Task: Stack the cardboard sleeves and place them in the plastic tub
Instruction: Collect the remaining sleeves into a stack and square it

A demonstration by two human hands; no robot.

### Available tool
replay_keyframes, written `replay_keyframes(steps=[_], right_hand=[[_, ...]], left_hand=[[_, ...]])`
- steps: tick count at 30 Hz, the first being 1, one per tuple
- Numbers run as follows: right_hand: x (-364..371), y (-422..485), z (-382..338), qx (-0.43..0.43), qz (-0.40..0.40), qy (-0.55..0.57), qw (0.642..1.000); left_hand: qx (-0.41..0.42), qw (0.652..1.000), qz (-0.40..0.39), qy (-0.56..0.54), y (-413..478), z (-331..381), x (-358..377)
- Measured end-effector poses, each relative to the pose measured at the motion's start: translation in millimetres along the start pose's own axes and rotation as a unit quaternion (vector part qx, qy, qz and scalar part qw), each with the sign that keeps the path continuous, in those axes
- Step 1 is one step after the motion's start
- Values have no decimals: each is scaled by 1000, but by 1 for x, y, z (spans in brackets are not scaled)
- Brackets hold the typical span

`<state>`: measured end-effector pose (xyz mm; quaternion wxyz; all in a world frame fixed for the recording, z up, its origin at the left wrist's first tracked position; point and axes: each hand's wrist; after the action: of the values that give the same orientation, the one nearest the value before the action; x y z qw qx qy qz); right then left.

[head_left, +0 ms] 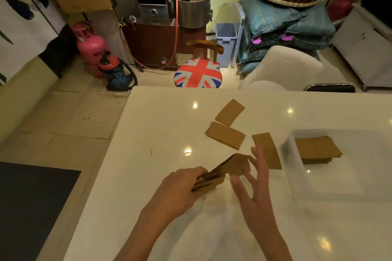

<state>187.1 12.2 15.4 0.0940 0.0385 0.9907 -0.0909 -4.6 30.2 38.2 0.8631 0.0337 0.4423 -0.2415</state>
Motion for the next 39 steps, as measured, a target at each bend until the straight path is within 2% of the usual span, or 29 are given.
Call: replay_keyframes(steps=[3, 7, 12, 15, 19, 21, 23, 25, 26, 27, 28, 30, 31, 33, 35, 39], right_hand=[[11, 4, 4, -39, 16, -82, 996], [12, 12, 4, -70, 29, -87, 993], [-15, 28, 4, 48, 52, 45, 996], [-23, 31, 7, 105, 3, 136, 985], [-9, 24, 8, 124, -54, 120, 983], [2, 20, 11, 140, -43, 97, 985], [6, 21, 15, 177, -37, 177, 967], [3, 26, 12, 227, -20, 322, 919], [1, 29, 14, 241, 0, 359, 902], [-1, 30, 14, 236, 27, 353, 905], [-2, 31, 19, 203, 60, 300, 930], [-3, 32, 28, 86, 117, 118, 982], [-1, 32, 32, 37, 104, 32, 993], [3, 30, 40, 0, 14, -64, 998], [9, 25, 47, 9, -55, -65, 996], [30, 12, 40, 84, -83, 63, 991]], left_hand=[[-10, 999, -22, 27, 4, 2, 6], [-22, 999, -32, 35, 0, -1, 9], [-26, 999, -17, 20, -4, -6, 6], [-10, 1000, -21, 15, -4, -7, 3], [-17, 999, -31, -1, -3, -9, 1], [-24, 999, -31, -5, -3, -10, 0], [-29, 999, -32, -12, -2, -11, -2], [-29, 999, -38, -22, -3, -11, -3], [-26, 999, -41, -24, -3, -11, -3], [-23, 999, -44, -22, -3, -11, -3], [-19, 999, -46, -19, -2, -10, -2], [-17, 999, -40, -10, -1, -9, -2], [-20, 999, -27, -13, 0, -9, -1], [-33, 999, 15, -35, -1, -10, 1], [-48, 997, 42, -48, -4, -10, 2], [-60, 997, 25, -34, -8, -12, 2]])
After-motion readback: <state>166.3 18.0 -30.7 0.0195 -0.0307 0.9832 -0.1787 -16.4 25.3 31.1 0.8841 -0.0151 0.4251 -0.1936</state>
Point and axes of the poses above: each hand's wrist, its own y-axis towards the middle knuckle, its own x-axis out of the palm, z = x × y, and after that the axes turned 14 degrees about x, right-handed
